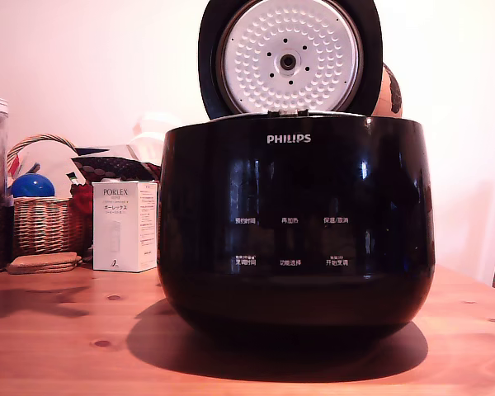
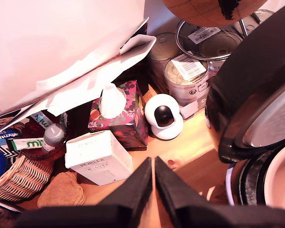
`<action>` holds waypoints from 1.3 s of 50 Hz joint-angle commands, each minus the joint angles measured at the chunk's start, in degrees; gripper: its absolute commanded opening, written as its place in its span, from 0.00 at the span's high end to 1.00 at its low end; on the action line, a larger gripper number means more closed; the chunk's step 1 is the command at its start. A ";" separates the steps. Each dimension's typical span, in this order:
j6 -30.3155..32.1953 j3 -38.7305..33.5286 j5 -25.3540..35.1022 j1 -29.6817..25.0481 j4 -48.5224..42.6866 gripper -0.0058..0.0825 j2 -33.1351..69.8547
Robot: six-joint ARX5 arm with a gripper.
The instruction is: Close the rice cooker by pressing the lid down with medium force
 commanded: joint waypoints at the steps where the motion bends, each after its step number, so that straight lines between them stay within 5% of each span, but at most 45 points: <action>1: -0.24 0.09 0.00 0.33 0.63 0.96 0.52; 24: -0.24 0.15 0.83 2.27 3.74 0.96 0.52; 50: -4.76 8.98 31.39 14.34 9.01 0.96 4.52; 65: -6.08 18.01 41.29 15.98 10.29 0.96 13.03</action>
